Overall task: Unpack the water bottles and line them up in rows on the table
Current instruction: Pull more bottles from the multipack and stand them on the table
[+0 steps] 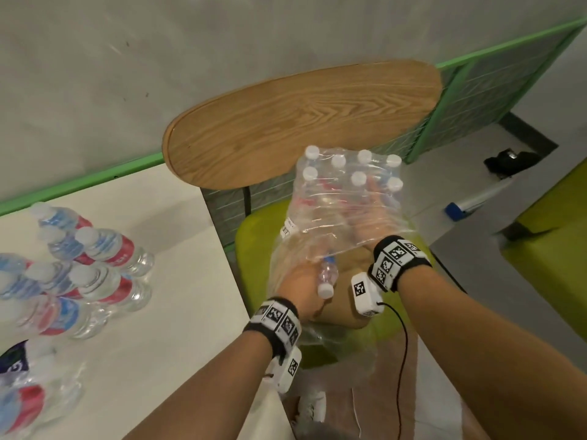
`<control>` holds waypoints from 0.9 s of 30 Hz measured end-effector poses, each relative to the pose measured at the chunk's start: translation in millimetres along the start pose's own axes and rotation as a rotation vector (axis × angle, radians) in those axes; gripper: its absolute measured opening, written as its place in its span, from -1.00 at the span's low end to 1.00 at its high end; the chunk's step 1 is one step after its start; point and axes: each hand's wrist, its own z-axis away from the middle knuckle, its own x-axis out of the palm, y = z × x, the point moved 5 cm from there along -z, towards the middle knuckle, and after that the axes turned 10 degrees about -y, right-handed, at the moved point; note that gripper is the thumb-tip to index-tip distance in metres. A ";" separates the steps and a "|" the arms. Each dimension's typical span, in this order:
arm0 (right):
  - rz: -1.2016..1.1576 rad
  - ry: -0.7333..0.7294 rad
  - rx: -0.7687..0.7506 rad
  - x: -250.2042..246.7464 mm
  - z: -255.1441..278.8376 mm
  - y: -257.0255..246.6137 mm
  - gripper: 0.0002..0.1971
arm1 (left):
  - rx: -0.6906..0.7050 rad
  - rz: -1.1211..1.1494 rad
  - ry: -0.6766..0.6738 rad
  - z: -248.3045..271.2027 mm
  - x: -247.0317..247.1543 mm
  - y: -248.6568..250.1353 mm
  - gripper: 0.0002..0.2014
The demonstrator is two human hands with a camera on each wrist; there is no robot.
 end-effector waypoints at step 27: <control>-0.192 0.071 -0.357 111.9 206.7 -20.2 -0.36 | -0.347 0.613 0.696 329.0 -67.0 -199.4 -0.50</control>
